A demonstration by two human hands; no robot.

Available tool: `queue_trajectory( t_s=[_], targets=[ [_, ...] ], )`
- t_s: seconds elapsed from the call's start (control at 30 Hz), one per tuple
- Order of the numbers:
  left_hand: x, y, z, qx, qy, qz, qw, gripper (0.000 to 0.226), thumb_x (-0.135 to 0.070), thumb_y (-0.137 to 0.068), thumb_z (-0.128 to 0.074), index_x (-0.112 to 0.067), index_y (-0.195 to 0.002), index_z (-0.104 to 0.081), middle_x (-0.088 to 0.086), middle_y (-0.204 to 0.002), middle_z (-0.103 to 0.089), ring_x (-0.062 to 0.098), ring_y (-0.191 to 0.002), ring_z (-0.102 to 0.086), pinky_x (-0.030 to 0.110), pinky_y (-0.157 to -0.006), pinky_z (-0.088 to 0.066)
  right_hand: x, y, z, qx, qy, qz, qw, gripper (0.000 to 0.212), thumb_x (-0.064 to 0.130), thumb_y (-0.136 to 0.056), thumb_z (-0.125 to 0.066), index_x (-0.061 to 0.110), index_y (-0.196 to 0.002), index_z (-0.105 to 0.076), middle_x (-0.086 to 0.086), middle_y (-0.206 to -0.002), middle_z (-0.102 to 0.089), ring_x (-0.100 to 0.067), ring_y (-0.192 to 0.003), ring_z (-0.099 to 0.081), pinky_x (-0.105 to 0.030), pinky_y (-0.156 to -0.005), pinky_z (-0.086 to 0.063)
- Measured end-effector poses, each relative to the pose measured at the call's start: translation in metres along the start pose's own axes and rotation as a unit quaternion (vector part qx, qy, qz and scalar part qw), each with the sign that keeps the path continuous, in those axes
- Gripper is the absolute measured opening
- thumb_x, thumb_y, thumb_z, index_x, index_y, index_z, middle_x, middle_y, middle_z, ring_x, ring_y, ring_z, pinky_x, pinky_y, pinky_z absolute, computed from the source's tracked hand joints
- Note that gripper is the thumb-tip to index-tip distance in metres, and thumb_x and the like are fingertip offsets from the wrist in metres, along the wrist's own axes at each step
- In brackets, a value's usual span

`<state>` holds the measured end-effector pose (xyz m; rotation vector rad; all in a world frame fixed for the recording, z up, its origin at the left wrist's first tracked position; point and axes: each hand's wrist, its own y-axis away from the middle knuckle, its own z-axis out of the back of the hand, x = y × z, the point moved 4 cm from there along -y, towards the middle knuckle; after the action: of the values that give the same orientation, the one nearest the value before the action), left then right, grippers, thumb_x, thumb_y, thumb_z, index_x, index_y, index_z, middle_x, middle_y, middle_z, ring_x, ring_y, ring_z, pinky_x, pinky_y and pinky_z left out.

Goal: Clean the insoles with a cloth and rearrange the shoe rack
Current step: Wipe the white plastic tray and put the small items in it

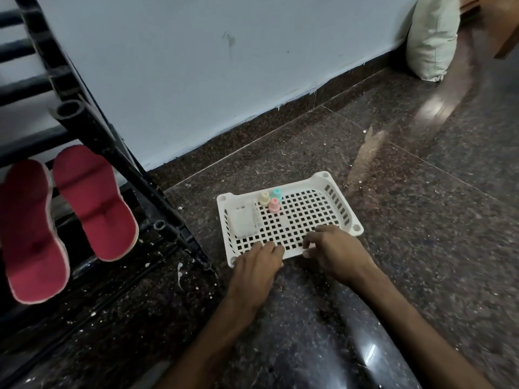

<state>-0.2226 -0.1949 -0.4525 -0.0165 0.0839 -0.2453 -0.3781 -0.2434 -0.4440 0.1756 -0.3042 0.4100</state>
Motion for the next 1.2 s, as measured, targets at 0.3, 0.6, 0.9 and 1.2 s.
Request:
queue_trajectory(
  t_s=[0.3, 0.6, 0.9, 1.2],
  targets=[
    [0.049, -0.029, 0.021, -0.015, -0.068, 0.090, 0.994, 0.032, -0.002, -0.098, -0.043, -0.019, -0.125, -0.045, 0.001, -0.125, -0.056, 0.022, -0.115, -0.055, 0.034, -0.084, -0.050, 0.051, -0.063, -0.005, -0.056, 0.108, 0.072, 0.990, 0.017, 0.022, -0.094, -0.051, 0.015, -0.107, -0.060, -0.005, -0.109, -0.062, -0.026, -0.108, -0.053, -0.040, -0.086, -0.044],
    [0.069, -0.050, 0.017, 0.015, -0.123, 0.139, 0.983, 0.028, -0.002, -0.098, -0.046, -0.014, -0.123, -0.048, 0.005, -0.123, -0.060, 0.023, -0.110, -0.061, 0.032, -0.082, -0.052, 0.062, -0.082, -0.016, 0.019, 0.120, 0.073, 0.990, 0.065, 0.017, -0.092, -0.049, 0.007, -0.151, -0.023, -0.007, -0.147, -0.036, -0.025, -0.135, -0.031, -0.045, -0.102, -0.037],
    [0.097, -0.079, 0.024, 0.015, -0.082, 0.177, 0.981, 0.020, -0.006, -0.098, -0.046, -0.009, -0.113, -0.060, 0.010, -0.110, -0.067, 0.023, -0.097, -0.069, 0.031, -0.073, -0.056, 0.074, -0.123, -0.023, 0.067, 0.126, 0.078, 0.987, 0.078, 0.022, -0.094, -0.051, 0.006, -0.155, -0.004, -0.005, -0.160, -0.014, -0.024, -0.144, -0.015, -0.048, -0.108, -0.031],
    [0.111, -0.097, 0.007, -0.014, 0.043, 0.248, 0.968, 0.031, -0.009, -0.043, -0.093, -0.012, -0.055, -0.064, 0.004, -0.049, -0.059, 0.018, -0.040, -0.058, 0.018, -0.035, -0.040, 0.086, -0.143, -0.033, 0.060, 0.100, 0.059, 0.991, 0.075, 0.020, -0.096, -0.046, -0.001, -0.153, -0.001, -0.006, -0.157, -0.020, -0.025, -0.142, -0.016, -0.046, -0.110, -0.031]
  ],
)
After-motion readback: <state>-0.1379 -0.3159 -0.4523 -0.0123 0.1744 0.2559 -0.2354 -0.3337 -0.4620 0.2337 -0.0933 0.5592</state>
